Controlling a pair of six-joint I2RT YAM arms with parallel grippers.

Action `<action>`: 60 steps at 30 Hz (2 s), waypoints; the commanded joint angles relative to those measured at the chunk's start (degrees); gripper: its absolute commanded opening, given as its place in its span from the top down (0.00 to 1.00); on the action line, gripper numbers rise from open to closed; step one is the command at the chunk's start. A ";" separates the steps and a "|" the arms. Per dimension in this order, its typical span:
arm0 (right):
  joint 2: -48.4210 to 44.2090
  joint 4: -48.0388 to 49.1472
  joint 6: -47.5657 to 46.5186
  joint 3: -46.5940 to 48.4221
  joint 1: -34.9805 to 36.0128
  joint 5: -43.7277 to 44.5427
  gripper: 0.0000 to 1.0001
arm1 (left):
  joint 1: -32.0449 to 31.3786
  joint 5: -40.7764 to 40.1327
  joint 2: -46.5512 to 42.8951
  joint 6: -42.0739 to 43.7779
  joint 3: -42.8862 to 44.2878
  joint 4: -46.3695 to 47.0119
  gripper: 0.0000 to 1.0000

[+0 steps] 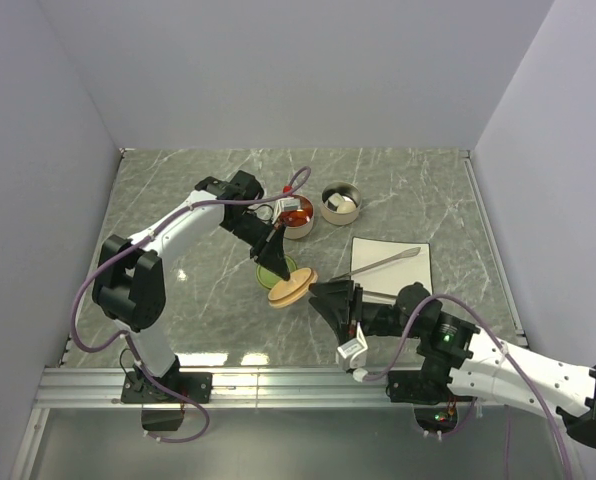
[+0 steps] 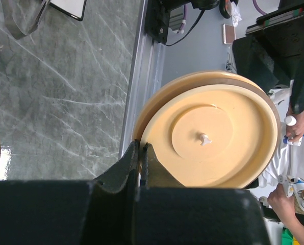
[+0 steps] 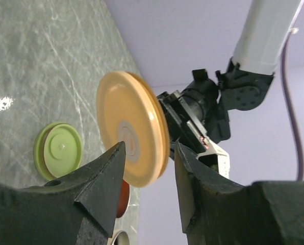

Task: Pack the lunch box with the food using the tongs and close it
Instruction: Pass the lid of the lunch box from the left arm to the right, then pass the lid of the lunch box from the right arm to the left

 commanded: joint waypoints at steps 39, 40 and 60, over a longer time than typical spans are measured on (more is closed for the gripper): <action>29.51 -11.70 43.35 32.88 -22.49 4.64 1.00 | 19.28 -24.13 -20.83 -22.31 -2.31 35.81 0.31; 33.97 -14.01 47.63 35.54 -23.56 4.64 1.00 | 19.29 -25.56 -22.66 -22.60 -3.89 37.04 0.30; 68.82 -36.90 88.10 68.97 -36.84 -9.33 1.00 | 12.26 -40.35 -8.46 -26.29 -2.33 42.06 0.40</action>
